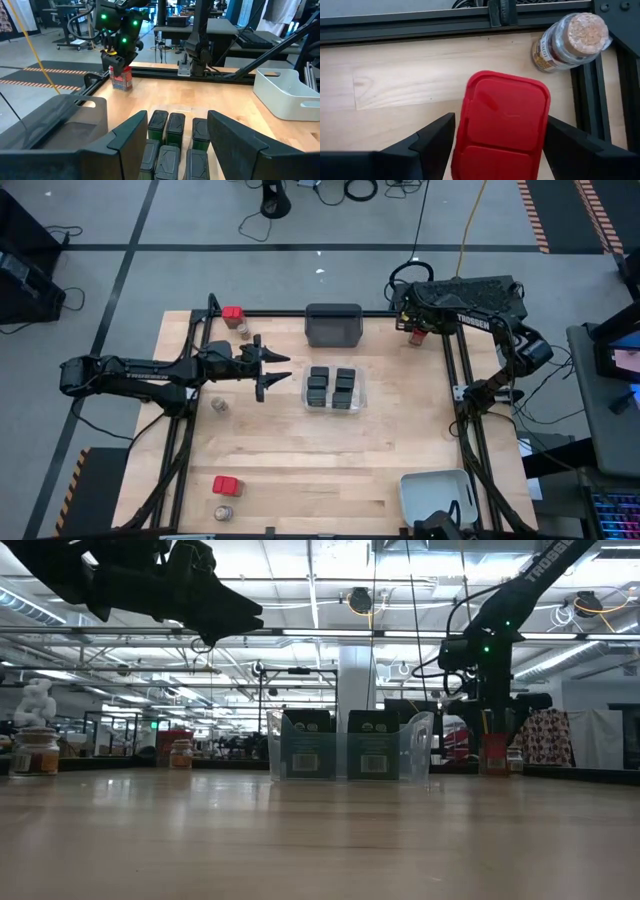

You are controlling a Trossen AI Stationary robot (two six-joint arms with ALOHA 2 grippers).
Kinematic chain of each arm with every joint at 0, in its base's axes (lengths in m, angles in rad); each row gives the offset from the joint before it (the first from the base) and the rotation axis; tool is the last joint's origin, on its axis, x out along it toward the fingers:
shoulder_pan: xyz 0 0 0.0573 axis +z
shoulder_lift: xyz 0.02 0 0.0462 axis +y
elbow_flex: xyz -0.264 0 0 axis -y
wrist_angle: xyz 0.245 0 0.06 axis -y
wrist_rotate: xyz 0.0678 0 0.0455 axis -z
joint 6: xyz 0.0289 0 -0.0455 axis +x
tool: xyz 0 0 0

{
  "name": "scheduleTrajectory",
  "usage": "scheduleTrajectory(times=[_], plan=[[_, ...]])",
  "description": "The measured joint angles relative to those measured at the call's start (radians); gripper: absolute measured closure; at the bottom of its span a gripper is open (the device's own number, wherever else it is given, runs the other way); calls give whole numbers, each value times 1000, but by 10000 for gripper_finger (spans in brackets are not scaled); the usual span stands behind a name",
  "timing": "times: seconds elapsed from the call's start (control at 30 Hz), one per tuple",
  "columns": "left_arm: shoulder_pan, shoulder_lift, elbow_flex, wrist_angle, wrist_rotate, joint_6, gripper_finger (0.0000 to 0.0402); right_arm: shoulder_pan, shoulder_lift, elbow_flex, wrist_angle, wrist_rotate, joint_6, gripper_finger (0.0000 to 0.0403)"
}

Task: Sort spices by type
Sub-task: Put the red seasoning bottle into the gray bin

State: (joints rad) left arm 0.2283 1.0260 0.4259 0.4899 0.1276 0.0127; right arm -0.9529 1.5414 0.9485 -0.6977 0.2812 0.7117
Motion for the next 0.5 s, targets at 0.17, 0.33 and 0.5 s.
scheduleTrajectory(times=[0.17, 0.33, 0.5], plan=[[0, 0, 0, 0, 0, 0, 190, 6, 0, 0, 2, -24, -25, 141], [0, 0, 0, 0, 0, 0, 190, 6, 0, 0, 3, -27, -41, 166], [0, 0, 0, 0, 0, 0, 190, 6, 0, 0, 9, -26, -50, 206]])
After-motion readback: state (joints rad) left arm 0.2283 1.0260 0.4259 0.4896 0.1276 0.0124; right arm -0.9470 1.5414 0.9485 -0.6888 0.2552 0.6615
